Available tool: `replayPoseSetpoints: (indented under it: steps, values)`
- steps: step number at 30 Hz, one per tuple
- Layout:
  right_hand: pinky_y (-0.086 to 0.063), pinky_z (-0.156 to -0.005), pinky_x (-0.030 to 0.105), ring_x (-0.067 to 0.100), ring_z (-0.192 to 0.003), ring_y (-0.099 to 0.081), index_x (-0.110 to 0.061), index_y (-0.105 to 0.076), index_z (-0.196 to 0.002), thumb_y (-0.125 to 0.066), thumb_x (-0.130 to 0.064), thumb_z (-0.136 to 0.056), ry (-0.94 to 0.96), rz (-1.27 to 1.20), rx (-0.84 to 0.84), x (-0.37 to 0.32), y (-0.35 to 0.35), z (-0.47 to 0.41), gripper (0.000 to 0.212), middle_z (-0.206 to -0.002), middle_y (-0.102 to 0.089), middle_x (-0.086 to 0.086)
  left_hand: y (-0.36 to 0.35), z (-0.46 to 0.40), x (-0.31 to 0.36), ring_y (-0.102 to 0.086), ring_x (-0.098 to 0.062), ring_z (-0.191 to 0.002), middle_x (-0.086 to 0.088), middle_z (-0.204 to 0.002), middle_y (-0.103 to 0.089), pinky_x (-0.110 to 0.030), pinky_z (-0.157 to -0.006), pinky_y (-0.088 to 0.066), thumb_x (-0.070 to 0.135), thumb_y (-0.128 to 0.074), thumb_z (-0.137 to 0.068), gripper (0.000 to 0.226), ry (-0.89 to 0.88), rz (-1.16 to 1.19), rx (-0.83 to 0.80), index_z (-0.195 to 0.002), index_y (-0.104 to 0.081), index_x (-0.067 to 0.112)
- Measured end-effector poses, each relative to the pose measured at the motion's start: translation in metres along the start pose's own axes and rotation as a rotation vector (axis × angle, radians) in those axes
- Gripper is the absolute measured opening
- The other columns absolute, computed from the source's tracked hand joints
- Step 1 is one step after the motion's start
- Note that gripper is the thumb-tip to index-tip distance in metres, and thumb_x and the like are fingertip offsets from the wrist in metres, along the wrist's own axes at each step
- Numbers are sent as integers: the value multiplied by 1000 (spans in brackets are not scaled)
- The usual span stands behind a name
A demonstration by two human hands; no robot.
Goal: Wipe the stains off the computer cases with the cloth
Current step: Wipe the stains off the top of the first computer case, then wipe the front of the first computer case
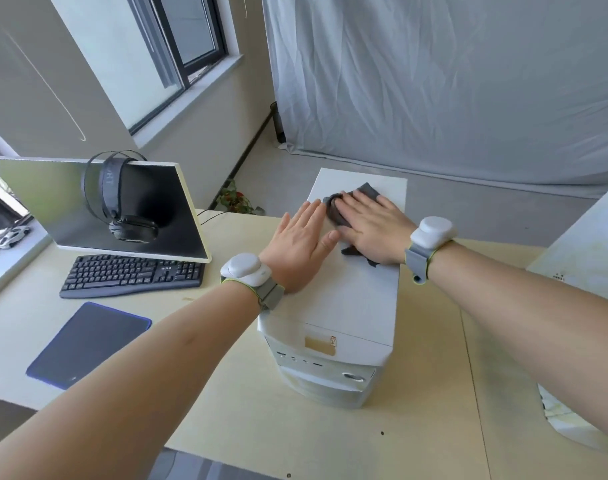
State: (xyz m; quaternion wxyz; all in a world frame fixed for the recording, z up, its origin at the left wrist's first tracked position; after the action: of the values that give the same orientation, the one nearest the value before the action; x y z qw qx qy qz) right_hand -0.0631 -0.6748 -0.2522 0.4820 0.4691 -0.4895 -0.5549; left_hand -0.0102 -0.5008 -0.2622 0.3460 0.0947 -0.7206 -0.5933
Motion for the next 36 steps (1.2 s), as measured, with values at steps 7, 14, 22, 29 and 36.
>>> replayPoseSetpoints:
  steps: [7, 14, 22, 29, 36]
  values:
    - [-7, -125, 43, 15, -156, -3, -28, -3, -162, -19, -51, -105, -47, -45, 36, -48, -12, 41, 63, -169, -7, -8, -5, 0, -5, -1, -17, -156, -3, -170, -10, -48, -126, -3, 55, -18, -106, 71, -38, 52, 10, -161, -11, 11]
    - [-17, -122, 45, 17, -154, -11, -25, -22, -158, -16, -54, -99, -68, -33, 66, -86, -18, 86, 66, -167, -19, -9, -5, 2, -7, -2, -21, -156, -6, -169, -13, -49, -126, 2, 54, -14, -107, 70, -79, 116, 46, -160, -13, 8]
    - [-17, -118, 37, 20, -152, -19, -19, -25, -159, -26, -40, -104, -78, -43, 122, -107, -20, 121, 58, -165, -27, -5, 6, 11, -1, -12, -27, -155, -7, -164, -27, -50, -125, -3, 53, -17, -107, 66, -124, 100, 109, -153, -28, 6]
    - [-39, -91, 32, 18, -103, -49, -15, -59, -130, -43, -18, -99, 4, -258, 352, -117, -20, 152, 35, -121, -63, -1, 14, 51, 22, -44, -18, -105, -7, -114, -50, -25, -89, -29, 40, -28, -111, 33, -176, 301, -69, -109, -48, 14]
    - [-42, -89, 34, 27, -102, -57, -8, -65, -121, -48, -10, -97, -142, -383, 610, -125, -41, 218, 29, -110, -69, 7, 2, 89, 36, -54, -33, -103, -18, -108, -63, -37, -100, -39, 40, -26, -111, 52, -98, 284, -13, -105, -58, 0]
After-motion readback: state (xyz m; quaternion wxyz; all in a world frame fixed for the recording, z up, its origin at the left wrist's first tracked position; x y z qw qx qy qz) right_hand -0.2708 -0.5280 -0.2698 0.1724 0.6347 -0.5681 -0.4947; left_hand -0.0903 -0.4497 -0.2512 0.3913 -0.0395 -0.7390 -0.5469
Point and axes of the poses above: each hand's wrist, its own z-axis away from the middle knuckle, its own y-axis out of the back of the hand, x = y × z, the point moved 2 cm from there along -z, towards the middle knuckle
